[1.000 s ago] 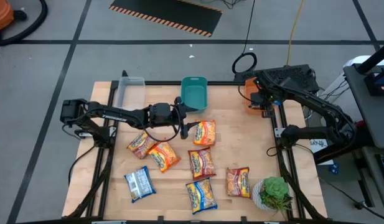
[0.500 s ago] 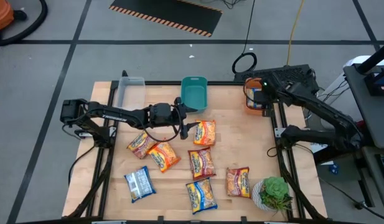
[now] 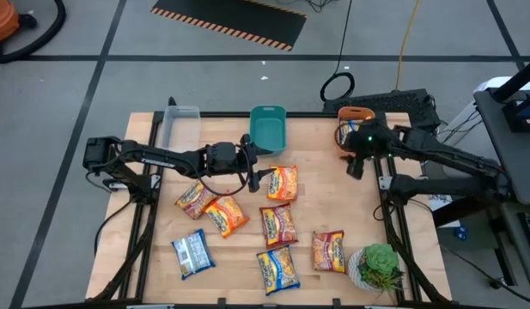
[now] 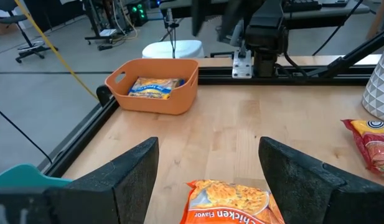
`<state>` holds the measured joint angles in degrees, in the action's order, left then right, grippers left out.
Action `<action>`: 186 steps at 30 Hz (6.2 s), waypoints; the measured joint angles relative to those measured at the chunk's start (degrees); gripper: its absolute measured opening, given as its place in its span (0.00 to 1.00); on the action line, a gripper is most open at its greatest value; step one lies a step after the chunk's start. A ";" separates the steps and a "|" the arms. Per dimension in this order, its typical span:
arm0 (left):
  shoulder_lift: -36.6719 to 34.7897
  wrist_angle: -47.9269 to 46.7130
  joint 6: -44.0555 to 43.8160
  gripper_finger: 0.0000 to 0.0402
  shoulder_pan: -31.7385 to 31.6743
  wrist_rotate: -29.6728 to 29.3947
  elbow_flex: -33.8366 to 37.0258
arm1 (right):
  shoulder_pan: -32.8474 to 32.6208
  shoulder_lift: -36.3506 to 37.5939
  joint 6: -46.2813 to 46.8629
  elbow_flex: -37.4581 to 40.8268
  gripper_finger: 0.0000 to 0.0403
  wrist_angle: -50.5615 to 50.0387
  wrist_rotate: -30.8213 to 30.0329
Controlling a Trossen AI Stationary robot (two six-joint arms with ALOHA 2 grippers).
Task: Sort Maruchan noodles
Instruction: Put the right blue noodle pack into the orange bin
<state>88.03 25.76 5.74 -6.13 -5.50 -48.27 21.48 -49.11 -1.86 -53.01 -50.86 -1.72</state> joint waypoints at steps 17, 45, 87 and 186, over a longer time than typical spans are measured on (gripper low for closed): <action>0.00 -1.20 2.10 0.70 1.03 0.11 0.00 | -19.10 -11.76 0.82 6.95 0.48 31.01 5.00; 0.02 0.14 -3.36 0.70 13.23 0.31 0.00 | -46.78 -23.05 39.86 6.95 0.48 34.79 -8.63; 0.02 -20.49 -2.96 0.70 23.69 4.20 0.02 | -50.17 -51.77 21.73 -13.31 0.35 35.67 -3.14; 0.02 -20.57 -3.53 0.70 24.22 4.14 0.02 | -54.50 -50.85 48.80 1.14 0.36 55.49 9.59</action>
<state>88.05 5.18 2.21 18.09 -1.36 -48.25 -33.01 -99.96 46.93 -51.88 4.63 7.87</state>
